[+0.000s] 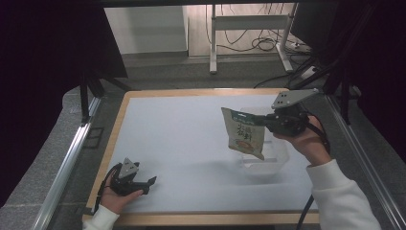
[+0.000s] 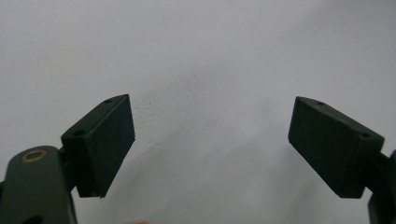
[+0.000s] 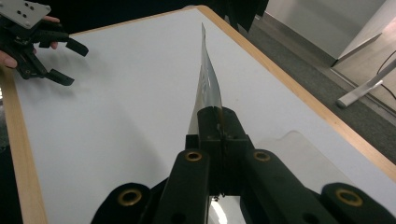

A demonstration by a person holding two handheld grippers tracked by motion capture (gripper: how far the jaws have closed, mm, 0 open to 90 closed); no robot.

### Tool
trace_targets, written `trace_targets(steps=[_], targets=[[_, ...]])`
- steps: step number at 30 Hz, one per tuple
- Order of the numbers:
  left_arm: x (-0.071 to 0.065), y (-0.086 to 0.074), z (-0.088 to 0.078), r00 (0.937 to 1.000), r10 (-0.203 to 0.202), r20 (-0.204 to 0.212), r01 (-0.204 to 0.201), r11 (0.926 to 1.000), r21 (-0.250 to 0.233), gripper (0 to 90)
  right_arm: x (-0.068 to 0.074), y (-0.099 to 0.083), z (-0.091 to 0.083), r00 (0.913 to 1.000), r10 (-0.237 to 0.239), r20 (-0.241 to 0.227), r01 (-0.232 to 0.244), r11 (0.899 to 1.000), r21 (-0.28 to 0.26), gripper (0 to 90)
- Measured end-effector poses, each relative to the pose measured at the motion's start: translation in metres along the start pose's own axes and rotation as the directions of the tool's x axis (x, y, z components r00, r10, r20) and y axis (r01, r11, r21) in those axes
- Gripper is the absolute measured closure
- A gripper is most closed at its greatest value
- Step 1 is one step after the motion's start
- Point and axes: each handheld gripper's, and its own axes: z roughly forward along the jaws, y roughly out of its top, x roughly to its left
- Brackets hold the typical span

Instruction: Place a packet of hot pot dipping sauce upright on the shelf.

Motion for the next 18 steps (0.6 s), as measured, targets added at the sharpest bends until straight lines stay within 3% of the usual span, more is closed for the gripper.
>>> trace_targets(steps=[18], targets=[[0.000, 0.000, 0.001, 1.0000, 0.004, -0.004, -0.004, 0.9999, 0.016, 14.3, -0.012, -0.004, -0.039, 0.9991, 0.010, 0.040, -0.009, 0.999, -0.036, 89.7]])
